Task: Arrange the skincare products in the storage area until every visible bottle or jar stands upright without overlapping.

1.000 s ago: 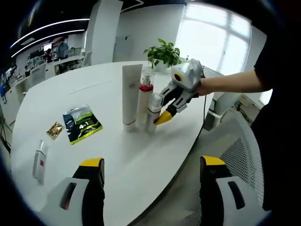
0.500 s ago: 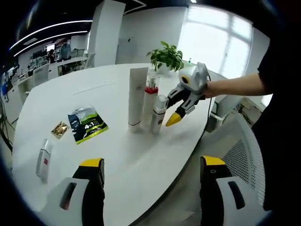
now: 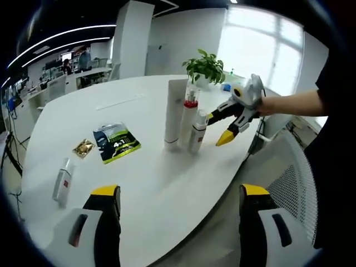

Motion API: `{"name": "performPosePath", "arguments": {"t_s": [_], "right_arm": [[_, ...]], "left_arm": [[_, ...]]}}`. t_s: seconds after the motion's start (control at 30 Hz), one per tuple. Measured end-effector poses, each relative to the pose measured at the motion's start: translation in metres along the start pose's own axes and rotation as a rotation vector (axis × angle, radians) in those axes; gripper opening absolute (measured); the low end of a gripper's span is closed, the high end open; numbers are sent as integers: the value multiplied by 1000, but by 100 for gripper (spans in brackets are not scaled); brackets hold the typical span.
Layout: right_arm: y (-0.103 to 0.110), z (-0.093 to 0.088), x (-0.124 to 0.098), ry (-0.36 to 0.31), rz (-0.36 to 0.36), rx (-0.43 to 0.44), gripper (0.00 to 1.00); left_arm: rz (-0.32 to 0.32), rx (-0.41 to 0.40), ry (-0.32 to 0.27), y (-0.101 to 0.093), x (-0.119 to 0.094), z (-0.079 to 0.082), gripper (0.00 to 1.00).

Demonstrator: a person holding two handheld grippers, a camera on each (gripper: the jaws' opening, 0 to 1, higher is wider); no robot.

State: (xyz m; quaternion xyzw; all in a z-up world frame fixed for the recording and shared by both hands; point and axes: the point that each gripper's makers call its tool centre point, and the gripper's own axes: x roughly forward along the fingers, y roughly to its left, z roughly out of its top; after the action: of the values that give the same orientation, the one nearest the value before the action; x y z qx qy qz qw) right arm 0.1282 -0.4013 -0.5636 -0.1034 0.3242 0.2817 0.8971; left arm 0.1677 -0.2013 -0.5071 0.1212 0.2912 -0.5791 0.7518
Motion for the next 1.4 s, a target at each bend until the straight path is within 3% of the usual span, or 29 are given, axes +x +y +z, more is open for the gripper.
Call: {"name": "performPosePath", "arguments": {"t_s": [0.37,0.57,1.07,1.4], "right_arm": [[22,14,-16,-82,-73,89,57],[32,20,-23,-113,-112,166,67],[49,27,-36,-128,-173,233,92],[55,46,-39,-182,-194,256,99]], "left_arm": [[9,-2,6,2,-10,-8,83],[-1,-11,-7,4,-13,-8,82],[17,-9,-16,13,-21,-6,82],[42,-16,-22,22,-28,-4,82]]}}
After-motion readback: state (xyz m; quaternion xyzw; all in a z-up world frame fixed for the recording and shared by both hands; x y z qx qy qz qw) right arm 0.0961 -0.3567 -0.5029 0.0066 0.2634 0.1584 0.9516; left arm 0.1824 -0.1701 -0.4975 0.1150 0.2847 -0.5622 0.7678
